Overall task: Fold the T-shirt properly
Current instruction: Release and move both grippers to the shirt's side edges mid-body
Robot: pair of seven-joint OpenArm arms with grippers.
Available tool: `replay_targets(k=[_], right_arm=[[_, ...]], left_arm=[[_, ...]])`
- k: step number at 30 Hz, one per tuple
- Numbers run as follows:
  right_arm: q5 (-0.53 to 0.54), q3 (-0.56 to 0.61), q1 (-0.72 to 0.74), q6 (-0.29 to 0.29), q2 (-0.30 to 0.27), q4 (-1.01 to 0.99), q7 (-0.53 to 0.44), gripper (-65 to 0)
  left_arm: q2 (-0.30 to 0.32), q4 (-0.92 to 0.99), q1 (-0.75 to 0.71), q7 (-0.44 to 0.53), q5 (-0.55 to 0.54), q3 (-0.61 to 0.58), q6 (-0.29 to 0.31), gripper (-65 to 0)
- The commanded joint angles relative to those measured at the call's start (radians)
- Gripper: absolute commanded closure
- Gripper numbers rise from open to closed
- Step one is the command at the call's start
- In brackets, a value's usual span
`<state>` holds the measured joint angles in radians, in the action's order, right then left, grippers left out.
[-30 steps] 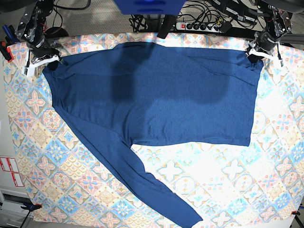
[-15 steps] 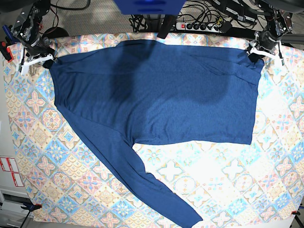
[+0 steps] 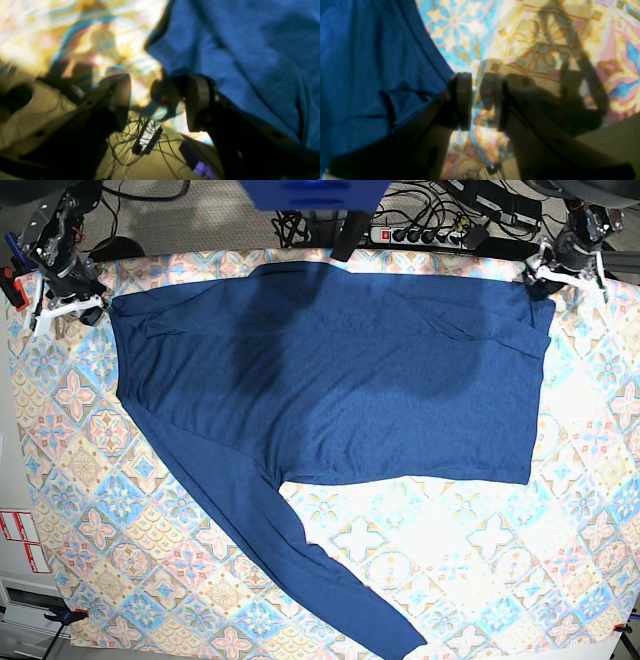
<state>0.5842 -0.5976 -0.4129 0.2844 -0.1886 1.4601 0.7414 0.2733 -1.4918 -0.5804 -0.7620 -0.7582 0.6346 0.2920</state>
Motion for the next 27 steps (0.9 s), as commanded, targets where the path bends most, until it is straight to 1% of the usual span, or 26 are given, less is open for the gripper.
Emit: replay_targets(k=[1,6,9,11,14,16,19,22,24,27], right_arm=[[0.01,-0.008,0.004,0.005,-0.018,0.02,-0.018,-14.9],[0.01,-0.006,0.088,0.005,-0.019,0.057,-0.01,-15.0],[0.01,-0.003,0.141,0.005,-0.021,0.058,-0.009,-15.0],[0.01,0.0,0.174,0.005,-0.022,0.057,-0.009,-15.0],[0.01,0.035,0.233,0.005,-0.027,0.046,-0.009,-15.0],[-0.003,0.078,0.257,0.005,-0.051,0.046,-0.009,-15.0],[-0.082,0.164,0.306,0.005,-0.058,0.046,-0.009,-15.0],[-0.189,0.235,0.354,0.005,-0.058,0.046,-0.009,-15.0],[-0.247,0.27,0.385,0.005,-0.058,0.046,-0.009,-15.0],[-0.297,0.307,0.418,0.005,-0.056,0.044,-0.009,-15.0]], left_arm=[[0.022,-0.062,-0.014,0.023,-0.016,0.038,0.011,-33.7],[0.028,-0.244,0.006,0.022,-0.016,0.077,0.006,-33.7],[0.031,-0.269,0.086,0.016,-0.002,0.077,0.005,-34.0],[0.045,-0.264,0.175,-0.044,0.045,0.07,0.005,-34.1],[0.044,-0.212,0.339,-0.146,0.127,0.057,0.008,-34.2],[0.044,-0.151,0.429,-0.169,0.176,0.037,0.008,-34.2],[0.05,-0.045,0.557,-0.167,0.243,-0.008,0.008,-34.2],[0.051,0.078,0.679,-0.156,0.316,-0.052,0.009,-34.2],[0.051,0.161,0.739,-0.121,0.352,-0.074,0.009,-34.2],[0.051,0.291,0.805,-0.049,0.398,-0.137,0.009,-34.2]])
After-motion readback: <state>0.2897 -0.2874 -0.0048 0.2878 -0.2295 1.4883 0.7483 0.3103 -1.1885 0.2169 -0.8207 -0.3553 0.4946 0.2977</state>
